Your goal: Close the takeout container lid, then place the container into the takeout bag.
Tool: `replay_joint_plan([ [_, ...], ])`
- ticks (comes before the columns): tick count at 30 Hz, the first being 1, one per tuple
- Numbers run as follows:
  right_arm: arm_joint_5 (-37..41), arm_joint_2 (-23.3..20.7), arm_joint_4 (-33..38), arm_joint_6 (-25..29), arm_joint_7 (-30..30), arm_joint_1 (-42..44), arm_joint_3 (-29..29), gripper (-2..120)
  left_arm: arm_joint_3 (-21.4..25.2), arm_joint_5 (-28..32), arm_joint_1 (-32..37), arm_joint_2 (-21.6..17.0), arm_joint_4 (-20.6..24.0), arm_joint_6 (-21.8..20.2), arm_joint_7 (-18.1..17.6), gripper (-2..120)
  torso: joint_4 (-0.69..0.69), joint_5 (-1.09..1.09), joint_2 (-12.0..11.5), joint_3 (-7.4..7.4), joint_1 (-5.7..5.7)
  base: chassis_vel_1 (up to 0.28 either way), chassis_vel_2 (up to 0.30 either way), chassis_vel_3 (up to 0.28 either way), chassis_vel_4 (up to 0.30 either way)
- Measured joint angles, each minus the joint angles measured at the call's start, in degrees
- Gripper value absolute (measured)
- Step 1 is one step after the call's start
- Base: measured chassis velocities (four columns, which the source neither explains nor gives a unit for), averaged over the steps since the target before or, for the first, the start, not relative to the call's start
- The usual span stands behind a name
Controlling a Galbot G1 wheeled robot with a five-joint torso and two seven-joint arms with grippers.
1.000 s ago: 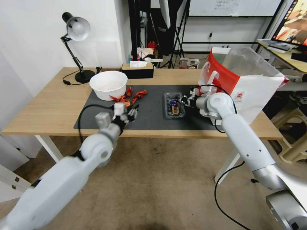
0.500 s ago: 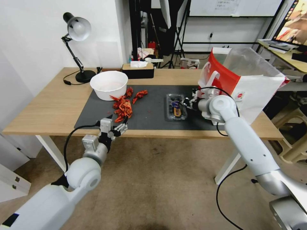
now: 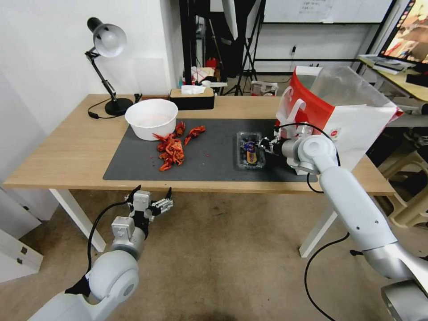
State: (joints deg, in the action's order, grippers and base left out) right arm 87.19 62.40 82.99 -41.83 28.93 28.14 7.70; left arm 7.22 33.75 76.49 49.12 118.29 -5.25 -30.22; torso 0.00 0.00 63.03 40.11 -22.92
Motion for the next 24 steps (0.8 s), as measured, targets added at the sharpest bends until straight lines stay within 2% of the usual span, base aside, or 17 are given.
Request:
replay_joint_plan([
  [7,-1.3,-0.2,1.4,0.4,-2.6,-0.3,-0.2,0,0.6,-0.4,1.2,0.7,-0.2,0.5,0.0,100,0.00,0.00,0.0,0.00,0.00,0.000,0.000,0.000,0.000],
  [9,-4.1,-0.8,3.5,2.4,-6.3,-0.4,-1.6,0,1.0,-0.8,2.0,1.0,-0.5,1.1,0.0,100,-0.01,0.00,0.0,0.00,0.00,0.000,0.000,0.000,0.000],
  [21,-7.9,-1.6,7.7,7.2,-12.8,-3.0,-4.7,0,1.5,-1.3,3.2,1.9,-0.5,1.6,-0.1,100,0.01,0.00,0.0,0.00,0.00,0.000,0.000,0.000,0.000],
  [24,-9.9,-2.8,10.3,11.2,-17.1,-5.8,-6.0,0,2.2,-1.3,3.4,2.1,-0.3,1.7,-0.1,100,0.00,-0.01,0.0,0.00,0.00,0.000,0.000,0.000,0.000],
])
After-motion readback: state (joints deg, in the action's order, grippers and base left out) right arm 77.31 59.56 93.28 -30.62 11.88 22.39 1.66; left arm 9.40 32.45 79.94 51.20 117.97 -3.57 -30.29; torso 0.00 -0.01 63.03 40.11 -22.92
